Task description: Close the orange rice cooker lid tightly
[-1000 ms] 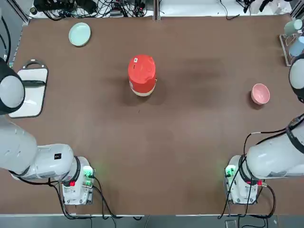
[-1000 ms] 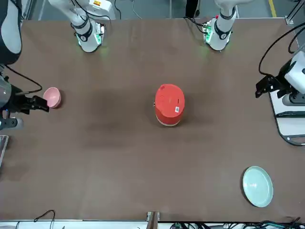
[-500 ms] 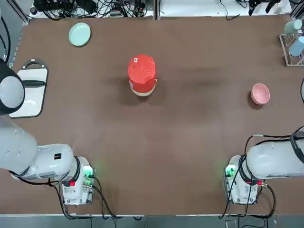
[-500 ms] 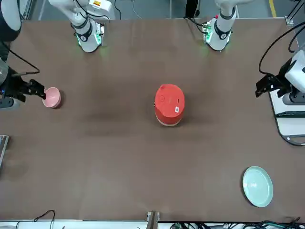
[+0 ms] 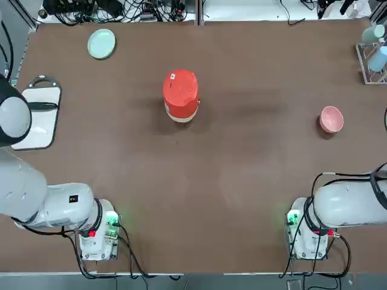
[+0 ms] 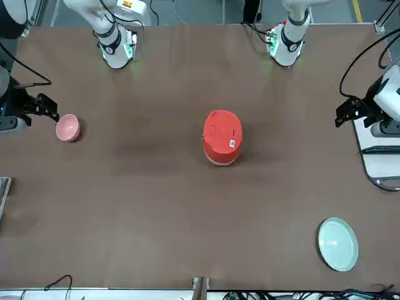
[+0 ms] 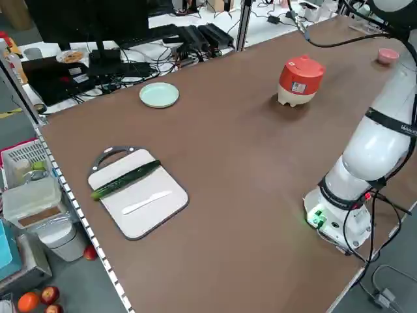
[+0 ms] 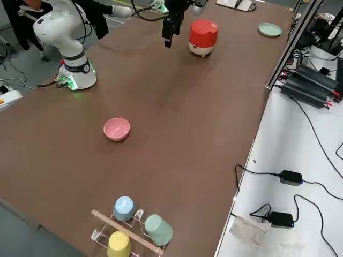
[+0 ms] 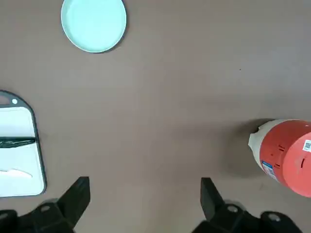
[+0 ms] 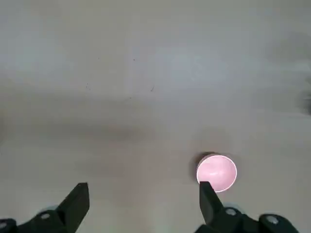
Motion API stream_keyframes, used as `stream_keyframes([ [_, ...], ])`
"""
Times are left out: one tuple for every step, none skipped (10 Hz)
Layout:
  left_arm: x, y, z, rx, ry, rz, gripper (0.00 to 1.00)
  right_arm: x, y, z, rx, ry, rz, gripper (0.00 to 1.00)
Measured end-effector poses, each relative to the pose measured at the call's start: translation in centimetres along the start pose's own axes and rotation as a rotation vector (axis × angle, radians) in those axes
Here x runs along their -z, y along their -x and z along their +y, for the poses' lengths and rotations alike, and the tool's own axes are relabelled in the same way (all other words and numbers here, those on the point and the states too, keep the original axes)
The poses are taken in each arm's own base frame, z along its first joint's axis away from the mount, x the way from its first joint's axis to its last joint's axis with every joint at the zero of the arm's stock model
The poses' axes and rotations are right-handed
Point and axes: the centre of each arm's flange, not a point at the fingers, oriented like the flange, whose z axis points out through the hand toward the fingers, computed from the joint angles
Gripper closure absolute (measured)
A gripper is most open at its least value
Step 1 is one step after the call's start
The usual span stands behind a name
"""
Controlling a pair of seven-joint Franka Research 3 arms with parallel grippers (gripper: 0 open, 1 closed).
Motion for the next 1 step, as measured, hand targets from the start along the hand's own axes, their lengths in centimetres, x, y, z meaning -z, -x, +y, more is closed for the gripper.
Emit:
stream_keyframes([
  [0.00,0.00,0.00,0.000,0.000,0.000,0.00,-0.02,0.01,-0.19,-0.002,0.000,-0.003,0.00],
])
